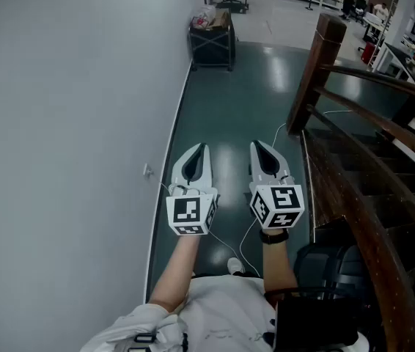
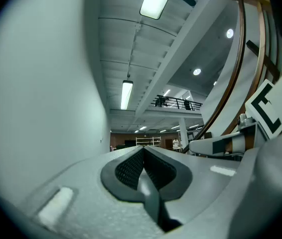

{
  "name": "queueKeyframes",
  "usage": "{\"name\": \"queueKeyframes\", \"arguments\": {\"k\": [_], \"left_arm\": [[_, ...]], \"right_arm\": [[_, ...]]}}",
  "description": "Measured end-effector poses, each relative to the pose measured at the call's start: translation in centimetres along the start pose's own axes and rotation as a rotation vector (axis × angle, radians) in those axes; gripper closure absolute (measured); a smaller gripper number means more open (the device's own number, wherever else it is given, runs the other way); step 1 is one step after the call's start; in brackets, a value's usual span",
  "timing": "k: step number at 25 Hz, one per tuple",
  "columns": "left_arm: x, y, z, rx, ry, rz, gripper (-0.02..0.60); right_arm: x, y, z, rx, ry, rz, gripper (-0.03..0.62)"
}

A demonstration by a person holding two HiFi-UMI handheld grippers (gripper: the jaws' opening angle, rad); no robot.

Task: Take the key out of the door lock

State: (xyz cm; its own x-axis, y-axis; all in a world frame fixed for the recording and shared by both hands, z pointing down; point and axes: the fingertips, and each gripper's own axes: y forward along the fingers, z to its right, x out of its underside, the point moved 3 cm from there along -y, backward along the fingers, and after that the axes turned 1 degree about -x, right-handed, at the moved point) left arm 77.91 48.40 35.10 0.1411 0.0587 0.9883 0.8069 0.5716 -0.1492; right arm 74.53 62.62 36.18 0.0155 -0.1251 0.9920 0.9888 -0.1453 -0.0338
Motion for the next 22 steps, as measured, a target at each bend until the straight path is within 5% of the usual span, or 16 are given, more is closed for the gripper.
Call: {"name": "queueKeyframes", "arguments": {"k": [4, 8, 13, 19, 22], "left_arm": [[2.3, 1.0, 2.6, 0.024, -0.017, -0.08, 0.581], [4.7, 2.4, 5.3, 0.139, -0.095, -0.178, 0.581], [4.1, 2.3, 7.3, 0.228, -0.104, -0.15, 0.581], [3.0, -0.6, 2.4, 0.165, -0.102, -0.117, 0.581], [1.8, -3.9, -2.0, 0.116, -0.038, -0.076, 0.581]], "right_arm": [[1.4, -0.5, 3.0, -0.001, 0.03, -0.056, 0.596], [1.7, -1.6, 4.1, 0.001, 0.007, -0.083, 0.595], [1.2, -3.0, 5.2, 0.076, 0.01, -0.096, 0.595], [1.7, -1.4, 0.5, 0.029, 0.014, -0.133, 0.595], [2.4, 0.9, -5.0, -0.068, 0.017, -0.142, 0.594]]}}
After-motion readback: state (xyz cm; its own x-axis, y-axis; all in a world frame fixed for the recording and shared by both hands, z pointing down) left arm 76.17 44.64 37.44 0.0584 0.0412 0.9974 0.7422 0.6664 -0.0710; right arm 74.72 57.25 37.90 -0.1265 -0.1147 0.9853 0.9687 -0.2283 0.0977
